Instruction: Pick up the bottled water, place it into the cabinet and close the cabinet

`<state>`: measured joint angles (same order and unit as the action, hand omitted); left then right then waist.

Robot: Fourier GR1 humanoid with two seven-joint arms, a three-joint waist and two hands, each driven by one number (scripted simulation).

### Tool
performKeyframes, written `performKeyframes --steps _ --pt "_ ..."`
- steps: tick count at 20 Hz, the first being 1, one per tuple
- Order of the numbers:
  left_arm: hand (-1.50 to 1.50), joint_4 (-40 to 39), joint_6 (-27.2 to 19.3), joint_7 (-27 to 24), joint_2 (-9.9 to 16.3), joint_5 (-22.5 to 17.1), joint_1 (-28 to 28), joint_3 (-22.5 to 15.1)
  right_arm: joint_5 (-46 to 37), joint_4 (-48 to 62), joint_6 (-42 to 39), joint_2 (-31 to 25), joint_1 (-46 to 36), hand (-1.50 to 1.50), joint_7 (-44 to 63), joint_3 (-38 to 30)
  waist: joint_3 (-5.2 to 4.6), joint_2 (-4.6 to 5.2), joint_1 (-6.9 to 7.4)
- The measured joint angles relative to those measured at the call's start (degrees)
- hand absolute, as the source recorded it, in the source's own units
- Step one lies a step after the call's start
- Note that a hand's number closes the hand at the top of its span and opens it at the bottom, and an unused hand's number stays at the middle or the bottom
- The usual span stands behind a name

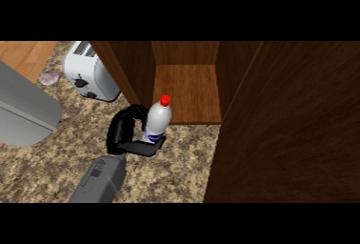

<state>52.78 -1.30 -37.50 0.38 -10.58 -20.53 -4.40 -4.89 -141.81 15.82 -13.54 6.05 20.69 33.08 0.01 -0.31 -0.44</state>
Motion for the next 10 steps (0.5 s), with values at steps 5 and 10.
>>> performKeyframes --steps 5,10 --pt "1.50 6.0 -7.2 5.6 -0.1 -4.8 -0.8 -6.8 0.3 -0.2 -0.3 -1.3 2.6 -1.50 -2.5 0.2 0.00 0.09 -0.13" --pt "1.50 8.6 -14.1 10.6 -0.3 -7.5 -4.7 -11.3 0.5 -0.6 0.2 -1.7 3.5 -1.50 -2.9 0.4 -0.03 0.18 -0.35"
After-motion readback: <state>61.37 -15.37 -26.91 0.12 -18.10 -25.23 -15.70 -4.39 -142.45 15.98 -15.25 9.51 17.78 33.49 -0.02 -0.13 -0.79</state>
